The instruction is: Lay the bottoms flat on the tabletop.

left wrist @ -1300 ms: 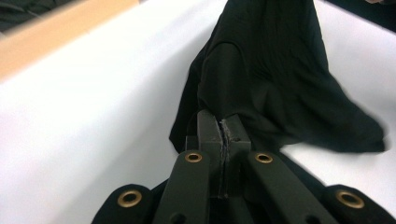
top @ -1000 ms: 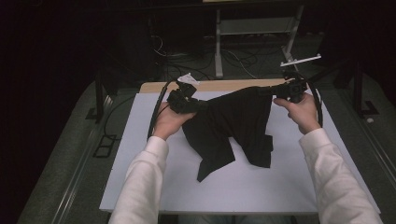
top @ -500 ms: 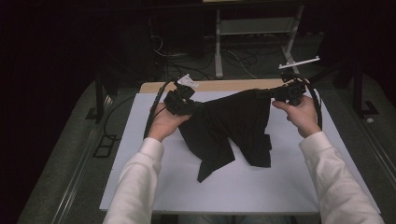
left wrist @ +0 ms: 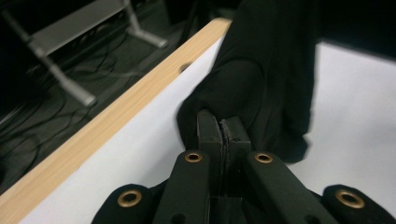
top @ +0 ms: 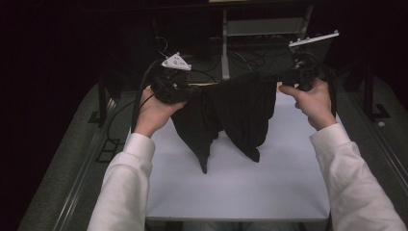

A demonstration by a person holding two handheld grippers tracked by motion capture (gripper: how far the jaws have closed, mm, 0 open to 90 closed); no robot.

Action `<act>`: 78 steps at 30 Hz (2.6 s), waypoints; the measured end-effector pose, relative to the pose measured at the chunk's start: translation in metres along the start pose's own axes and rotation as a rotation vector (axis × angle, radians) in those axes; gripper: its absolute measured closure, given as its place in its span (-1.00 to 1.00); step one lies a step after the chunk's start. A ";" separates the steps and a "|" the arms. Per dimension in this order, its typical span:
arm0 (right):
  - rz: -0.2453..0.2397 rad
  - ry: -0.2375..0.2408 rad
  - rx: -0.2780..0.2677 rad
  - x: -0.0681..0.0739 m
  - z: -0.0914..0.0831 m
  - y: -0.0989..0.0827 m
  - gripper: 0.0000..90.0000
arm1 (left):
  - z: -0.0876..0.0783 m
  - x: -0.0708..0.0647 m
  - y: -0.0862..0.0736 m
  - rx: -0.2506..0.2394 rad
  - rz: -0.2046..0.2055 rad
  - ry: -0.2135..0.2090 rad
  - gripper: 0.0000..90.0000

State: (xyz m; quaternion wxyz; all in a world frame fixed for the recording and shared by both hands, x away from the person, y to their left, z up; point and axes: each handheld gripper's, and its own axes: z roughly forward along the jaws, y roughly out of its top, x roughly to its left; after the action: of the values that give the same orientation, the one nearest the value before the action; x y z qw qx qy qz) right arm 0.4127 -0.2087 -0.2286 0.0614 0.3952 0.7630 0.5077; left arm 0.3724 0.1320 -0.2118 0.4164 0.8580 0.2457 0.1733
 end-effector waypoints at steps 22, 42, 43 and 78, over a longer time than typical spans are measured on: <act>0.159 0.052 0.113 -0.046 0.007 -0.131 0.91 | 0.109 -0.087 -0.111 0.121 -0.093 -0.344 0.96; 0.242 0.205 0.348 -0.012 0.009 -0.245 0.90 | 0.108 -0.102 -0.168 0.184 -0.237 -0.478 0.47; 0.237 0.203 0.362 -0.009 0.009 -0.250 0.89 | 0.098 -0.092 -0.169 0.156 -0.264 -0.456 0.38; 0.269 0.012 0.230 -0.026 -0.038 -0.258 0.11 | 0.152 0.021 -0.181 0.049 -0.429 -0.156 -0.08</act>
State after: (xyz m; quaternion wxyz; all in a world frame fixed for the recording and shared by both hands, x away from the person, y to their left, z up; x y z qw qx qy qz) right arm 0.2715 -0.2979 -0.4306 -0.0575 0.4952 0.7565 0.4232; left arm 0.4156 0.1447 -0.4448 0.4405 0.8067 0.3938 0.0078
